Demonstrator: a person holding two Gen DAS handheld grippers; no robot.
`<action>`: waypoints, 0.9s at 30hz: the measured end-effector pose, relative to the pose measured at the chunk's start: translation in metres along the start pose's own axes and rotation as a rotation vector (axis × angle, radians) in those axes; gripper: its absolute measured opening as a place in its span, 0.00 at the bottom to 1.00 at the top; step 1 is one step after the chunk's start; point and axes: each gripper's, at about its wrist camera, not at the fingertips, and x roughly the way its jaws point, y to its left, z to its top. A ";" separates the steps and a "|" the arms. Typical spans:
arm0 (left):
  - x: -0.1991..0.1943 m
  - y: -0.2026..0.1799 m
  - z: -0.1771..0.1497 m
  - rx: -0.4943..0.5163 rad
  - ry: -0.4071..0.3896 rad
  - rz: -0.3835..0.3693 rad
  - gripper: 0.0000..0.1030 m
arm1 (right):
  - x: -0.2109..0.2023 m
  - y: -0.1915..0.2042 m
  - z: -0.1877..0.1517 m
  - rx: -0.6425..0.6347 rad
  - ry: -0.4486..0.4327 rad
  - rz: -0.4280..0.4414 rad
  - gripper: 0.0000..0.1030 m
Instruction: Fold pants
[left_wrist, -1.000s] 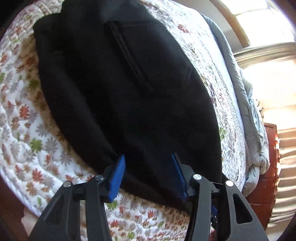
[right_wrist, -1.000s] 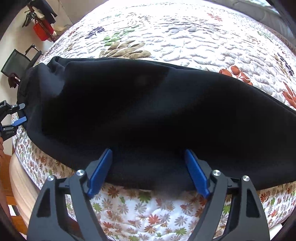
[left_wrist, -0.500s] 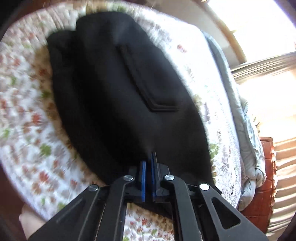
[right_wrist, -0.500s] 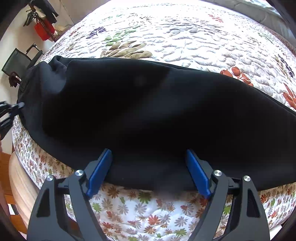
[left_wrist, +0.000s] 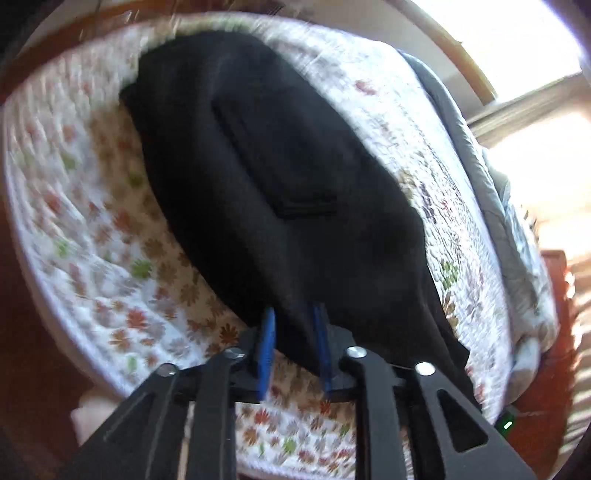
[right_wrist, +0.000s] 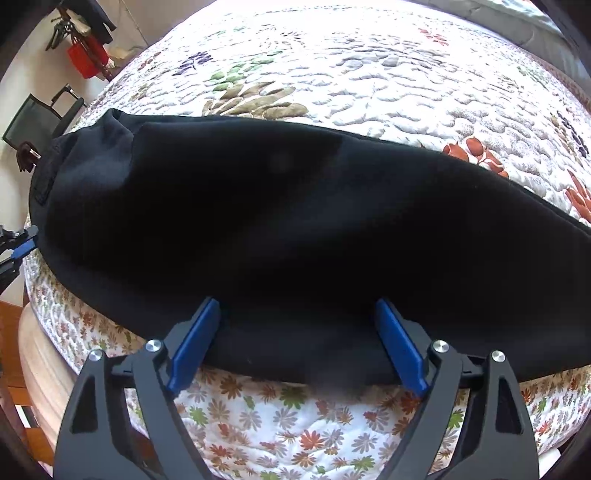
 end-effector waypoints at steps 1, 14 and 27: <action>-0.009 -0.004 -0.003 0.032 -0.028 0.023 0.48 | -0.003 0.001 0.002 -0.011 -0.001 -0.009 0.76; 0.024 -0.062 0.024 0.357 -0.078 0.175 0.81 | -0.048 0.061 0.068 -0.130 -0.146 0.234 0.71; 0.061 -0.041 0.040 0.398 -0.022 0.189 0.96 | 0.022 0.117 0.128 -0.328 -0.026 0.366 0.71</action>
